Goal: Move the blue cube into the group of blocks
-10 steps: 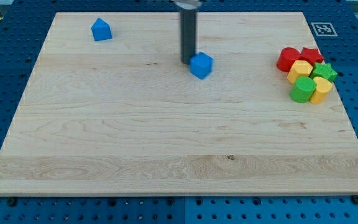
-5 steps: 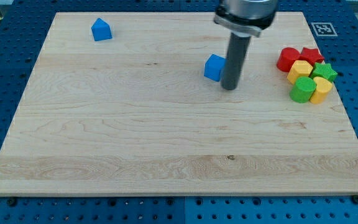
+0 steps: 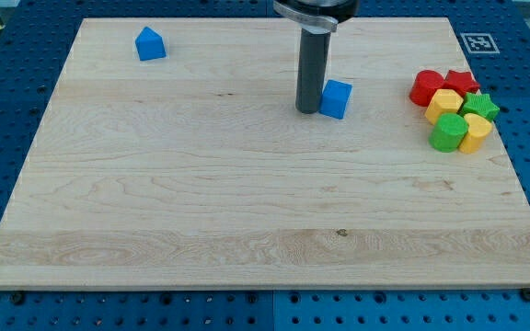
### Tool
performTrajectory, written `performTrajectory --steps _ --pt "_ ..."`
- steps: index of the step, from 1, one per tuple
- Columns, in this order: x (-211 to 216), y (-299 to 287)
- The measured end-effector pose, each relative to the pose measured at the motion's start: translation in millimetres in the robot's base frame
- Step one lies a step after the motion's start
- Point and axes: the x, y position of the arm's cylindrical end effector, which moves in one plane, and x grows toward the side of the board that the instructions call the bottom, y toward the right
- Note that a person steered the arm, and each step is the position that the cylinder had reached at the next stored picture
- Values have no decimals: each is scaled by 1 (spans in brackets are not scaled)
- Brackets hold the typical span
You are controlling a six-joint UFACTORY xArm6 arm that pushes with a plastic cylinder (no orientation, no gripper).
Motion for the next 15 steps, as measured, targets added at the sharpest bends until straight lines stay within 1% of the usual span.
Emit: performTrajectory --steps 1,2,4,5,6,7,8,9,10,12,13,15 --pt "-17 -14" --pt "-28 -10" --pt "-16 25" --pt "-16 13" --pt "-6 11" --pt "4 37" --pt "7 64" --pt "7 79" --pt "6 83" --pt "-18 82" --pt "-22 82" --pt "1 90"
